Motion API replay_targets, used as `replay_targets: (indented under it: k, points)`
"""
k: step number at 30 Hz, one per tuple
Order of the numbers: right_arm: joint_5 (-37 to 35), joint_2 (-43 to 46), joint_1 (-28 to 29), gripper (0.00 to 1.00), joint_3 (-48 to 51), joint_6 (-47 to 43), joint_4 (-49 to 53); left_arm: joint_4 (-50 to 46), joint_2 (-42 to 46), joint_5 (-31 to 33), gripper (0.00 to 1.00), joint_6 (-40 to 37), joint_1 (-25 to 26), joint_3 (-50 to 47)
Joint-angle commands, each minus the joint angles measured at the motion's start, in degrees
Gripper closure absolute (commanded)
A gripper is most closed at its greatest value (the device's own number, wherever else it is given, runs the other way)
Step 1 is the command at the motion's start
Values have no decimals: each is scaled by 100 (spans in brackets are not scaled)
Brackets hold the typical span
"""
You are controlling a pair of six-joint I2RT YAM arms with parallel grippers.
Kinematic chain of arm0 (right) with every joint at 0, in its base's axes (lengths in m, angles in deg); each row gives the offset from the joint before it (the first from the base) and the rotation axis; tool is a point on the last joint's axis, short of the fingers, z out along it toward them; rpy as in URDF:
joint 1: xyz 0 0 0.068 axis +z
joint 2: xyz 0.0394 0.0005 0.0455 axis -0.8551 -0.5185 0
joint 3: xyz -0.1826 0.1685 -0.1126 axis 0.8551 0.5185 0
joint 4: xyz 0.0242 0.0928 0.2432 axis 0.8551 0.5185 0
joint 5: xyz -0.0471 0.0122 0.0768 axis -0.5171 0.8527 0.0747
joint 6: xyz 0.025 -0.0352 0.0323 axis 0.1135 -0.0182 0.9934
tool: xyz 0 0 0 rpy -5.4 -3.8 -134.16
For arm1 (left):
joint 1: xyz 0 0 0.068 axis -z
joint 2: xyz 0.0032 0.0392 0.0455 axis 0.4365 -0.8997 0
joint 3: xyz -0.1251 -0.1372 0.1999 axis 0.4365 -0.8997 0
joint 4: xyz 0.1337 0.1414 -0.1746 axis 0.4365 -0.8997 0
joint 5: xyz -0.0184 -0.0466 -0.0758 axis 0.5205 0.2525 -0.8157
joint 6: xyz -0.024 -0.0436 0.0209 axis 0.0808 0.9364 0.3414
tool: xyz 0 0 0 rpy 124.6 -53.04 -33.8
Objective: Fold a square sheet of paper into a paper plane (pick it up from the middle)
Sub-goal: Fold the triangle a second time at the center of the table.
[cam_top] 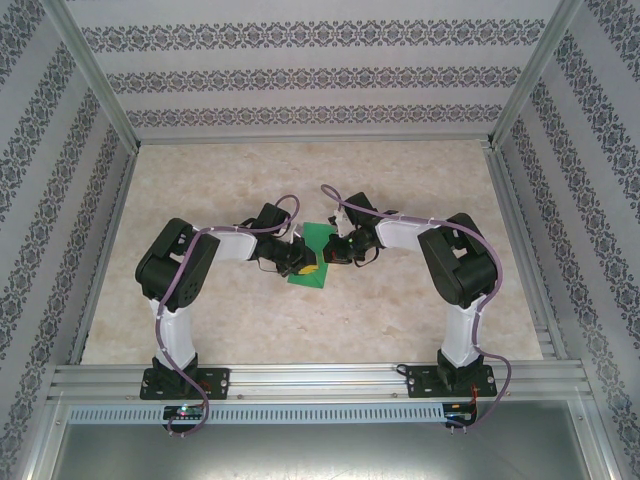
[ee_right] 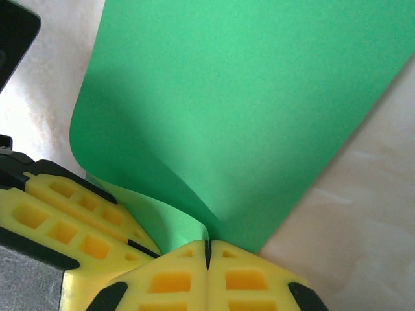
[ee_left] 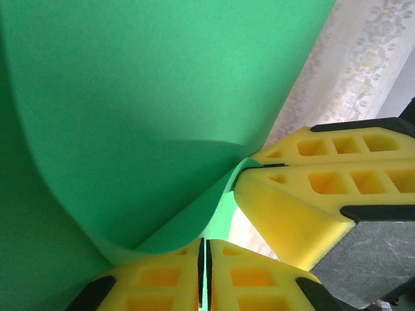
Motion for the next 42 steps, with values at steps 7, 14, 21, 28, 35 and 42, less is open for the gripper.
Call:
replay_targets:
  k: [7, 14, 21, 28, 35, 42]
  points:
    - [-227, -67, -32, 99, -77, -127, 223, -541, -232, 271, 87, -160, 72, 2]
    - [-390, 355, -174, 80, -225, -41, 445, -1208, -244, 784, 90, -225, 78, -71]
    - [-505, 742, -99, 88, -105, 125, 436, -1171, -243, 951, 91, -32, 75, -216]
    - [-430, 505, 163, 93, -35, 321, 143, -1085, -236, 1015, 91, 58, 72, -278]
    - [-406, 78, 242, 97, -288, 282, 216, -1036, -200, 1024, 92, 107, 73, -306]
    - [-737, -208, 242, 98, -327, 47, 551, -994, -101, 935, 92, 87, 79, -230]
